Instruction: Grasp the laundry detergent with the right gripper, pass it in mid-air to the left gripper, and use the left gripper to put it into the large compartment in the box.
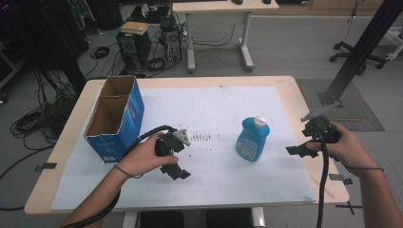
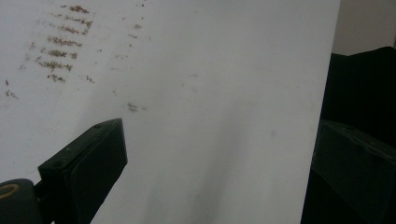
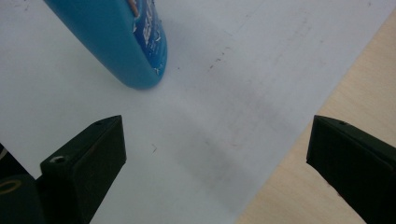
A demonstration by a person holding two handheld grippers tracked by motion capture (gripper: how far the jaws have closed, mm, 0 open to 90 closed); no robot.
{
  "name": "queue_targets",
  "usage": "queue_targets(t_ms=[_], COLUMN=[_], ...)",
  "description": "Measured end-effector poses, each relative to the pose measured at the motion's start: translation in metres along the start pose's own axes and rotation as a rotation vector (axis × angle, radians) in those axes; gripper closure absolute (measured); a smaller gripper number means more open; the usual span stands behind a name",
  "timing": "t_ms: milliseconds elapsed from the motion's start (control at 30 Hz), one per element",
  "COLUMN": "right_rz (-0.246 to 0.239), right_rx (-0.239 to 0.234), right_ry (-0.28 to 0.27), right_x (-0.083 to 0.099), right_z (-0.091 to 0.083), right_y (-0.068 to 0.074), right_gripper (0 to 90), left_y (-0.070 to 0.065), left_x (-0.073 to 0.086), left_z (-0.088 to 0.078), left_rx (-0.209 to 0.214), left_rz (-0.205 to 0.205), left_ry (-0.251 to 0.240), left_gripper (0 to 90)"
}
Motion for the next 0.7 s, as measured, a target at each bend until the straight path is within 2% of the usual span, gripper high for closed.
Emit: queue_targets(t_ms=[67, 100, 233, 367, 400, 700], right_rz=[0.0, -0.009, -0.012, -0.02, -0.03, -0.032], right_rx=[0.0, -0.009, -0.01, -0.018, -0.025, -0.044], right_ry=[0.0, -0.014, -0.015, -0.023, -0.026, -0.05], right_x=[0.0, 0.002, 0.002, 0.005, 0.007, 0.014], right_z=[0.0, 0.0, 0.0, 0.001, 0.003, 0.007], right_y=[0.0, 0.007, 0.009, 0.017, 0.023, 0.035], right_gripper=[4.6, 4.6, 4.6, 4.5, 4.5, 4.4], left_y=[0.0, 0.0, 0.0, -0.001, -0.001, -0.001], left_x=[0.0, 0.0, 0.0, 0.0, 0.0, 0.002], left_z=[0.0, 0.0, 0.0, 0.0, 0.0, -0.003], left_rx=[0.001, 0.001, 0.003, 0.005, 0.005, 0.001], left_rz=[-0.002, -0.002, 0.001, 0.001, 0.001, -0.003], left_ry=[-0.002, -0.002, 0.0, 0.0, 0.0, -0.004], left_gripper=[3.6, 3.6, 3.6, 3.6, 3.6, 3.6])
Point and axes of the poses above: each handheld gripper's, and its own axes: z roughly forward along the jaws, x roughly out of its underside, y roughly to its left, the point moved 1 cm from there along z, roughly forward along the jaws, and after that the axes turned 12 degrees about -y, right-handed, at the moved point
